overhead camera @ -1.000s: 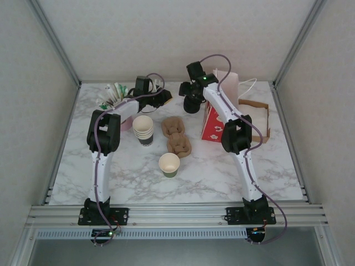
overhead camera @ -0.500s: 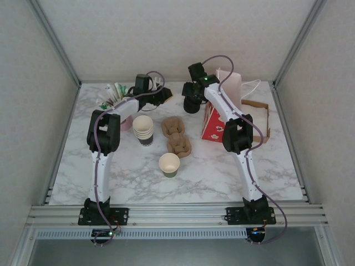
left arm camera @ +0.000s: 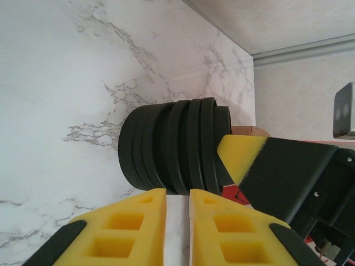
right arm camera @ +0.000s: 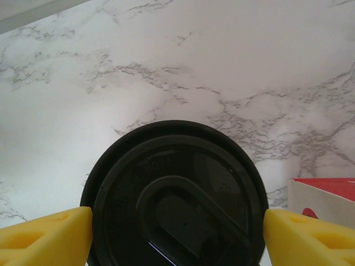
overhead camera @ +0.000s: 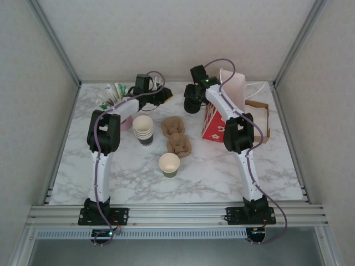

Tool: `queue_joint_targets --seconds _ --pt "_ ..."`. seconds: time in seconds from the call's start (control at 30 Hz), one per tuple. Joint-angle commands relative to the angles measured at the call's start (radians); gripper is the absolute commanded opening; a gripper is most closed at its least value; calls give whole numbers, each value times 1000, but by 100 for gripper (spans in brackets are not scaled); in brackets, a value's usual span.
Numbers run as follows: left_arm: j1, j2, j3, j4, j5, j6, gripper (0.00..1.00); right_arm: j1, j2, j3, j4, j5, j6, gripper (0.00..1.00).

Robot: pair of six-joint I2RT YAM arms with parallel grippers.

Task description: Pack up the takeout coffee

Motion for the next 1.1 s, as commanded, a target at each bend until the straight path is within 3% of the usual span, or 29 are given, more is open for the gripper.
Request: queue_joint_targets --seconds 0.0,0.43,1.07 --pt "-2 3 25 2 7 12 18 -6 -43 -19 36 -31 15 78" --pt "-4 10 19 20 13 1 19 -3 -62 -46 58 -93 -1 65" --pt "-8 52 -13 184 104 -96 25 31 -76 -41 22 -139 -4 63"
